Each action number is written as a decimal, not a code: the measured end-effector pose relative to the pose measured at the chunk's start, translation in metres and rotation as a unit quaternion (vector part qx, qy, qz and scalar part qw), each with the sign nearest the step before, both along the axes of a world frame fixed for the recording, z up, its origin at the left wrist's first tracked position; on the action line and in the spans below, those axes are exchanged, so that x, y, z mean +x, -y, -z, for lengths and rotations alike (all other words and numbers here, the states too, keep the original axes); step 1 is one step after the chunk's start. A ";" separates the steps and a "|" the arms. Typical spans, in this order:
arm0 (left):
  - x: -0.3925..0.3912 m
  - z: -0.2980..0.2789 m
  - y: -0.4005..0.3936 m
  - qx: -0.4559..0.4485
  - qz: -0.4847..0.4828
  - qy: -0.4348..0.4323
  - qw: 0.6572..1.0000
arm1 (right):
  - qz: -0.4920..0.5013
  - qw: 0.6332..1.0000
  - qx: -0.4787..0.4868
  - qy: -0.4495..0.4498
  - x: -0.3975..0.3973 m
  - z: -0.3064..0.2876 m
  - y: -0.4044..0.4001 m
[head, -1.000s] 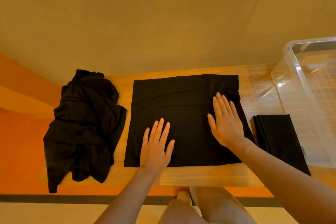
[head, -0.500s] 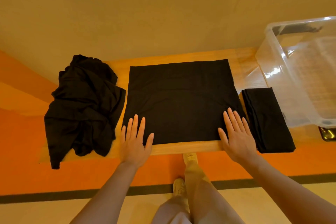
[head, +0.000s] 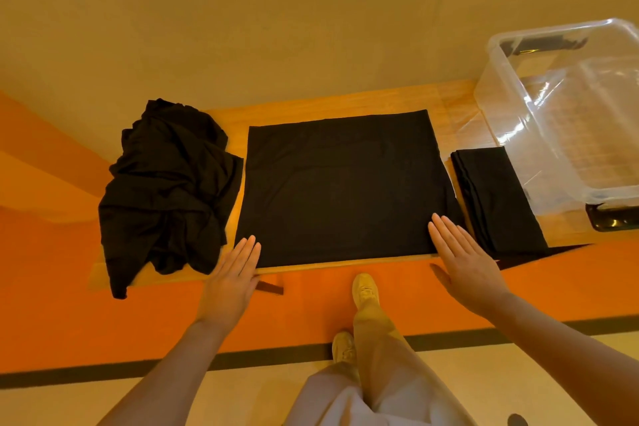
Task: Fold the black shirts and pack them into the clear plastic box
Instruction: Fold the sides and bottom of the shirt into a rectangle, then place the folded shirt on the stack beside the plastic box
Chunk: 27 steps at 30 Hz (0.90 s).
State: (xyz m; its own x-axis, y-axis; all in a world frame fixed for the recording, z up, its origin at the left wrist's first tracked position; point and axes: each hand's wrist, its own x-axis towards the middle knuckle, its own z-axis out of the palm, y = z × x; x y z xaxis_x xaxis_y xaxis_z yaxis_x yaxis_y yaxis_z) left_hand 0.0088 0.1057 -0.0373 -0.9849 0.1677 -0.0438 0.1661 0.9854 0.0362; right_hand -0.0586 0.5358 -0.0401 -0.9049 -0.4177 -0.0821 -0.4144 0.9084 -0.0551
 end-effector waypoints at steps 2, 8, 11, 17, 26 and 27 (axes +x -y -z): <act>0.002 -0.004 0.002 -0.001 0.005 -0.024 1.000 | -0.008 1.000 0.007 -0.021 -0.001 0.000 -0.002; 0.005 -0.012 0.009 0.036 0.045 -0.110 0.992 | -0.031 0.997 -0.003 -0.071 0.000 -0.006 -0.007; 0.009 -0.019 0.014 0.043 0.063 -0.111 0.991 | -0.054 0.995 -0.004 -0.082 0.003 -0.009 -0.012; 0.010 -0.030 0.020 0.039 0.083 -0.132 0.987 | -0.084 0.993 -0.015 -0.085 0.004 -0.026 -0.019; 0.010 -0.043 0.031 0.051 0.073 -0.148 0.985 | -0.022 0.992 -0.096 -0.078 -0.005 -0.042 -0.036; 0.010 -0.047 0.030 0.060 0.070 -0.151 0.984 | -0.019 0.992 -0.099 -0.074 -0.005 -0.044 -0.039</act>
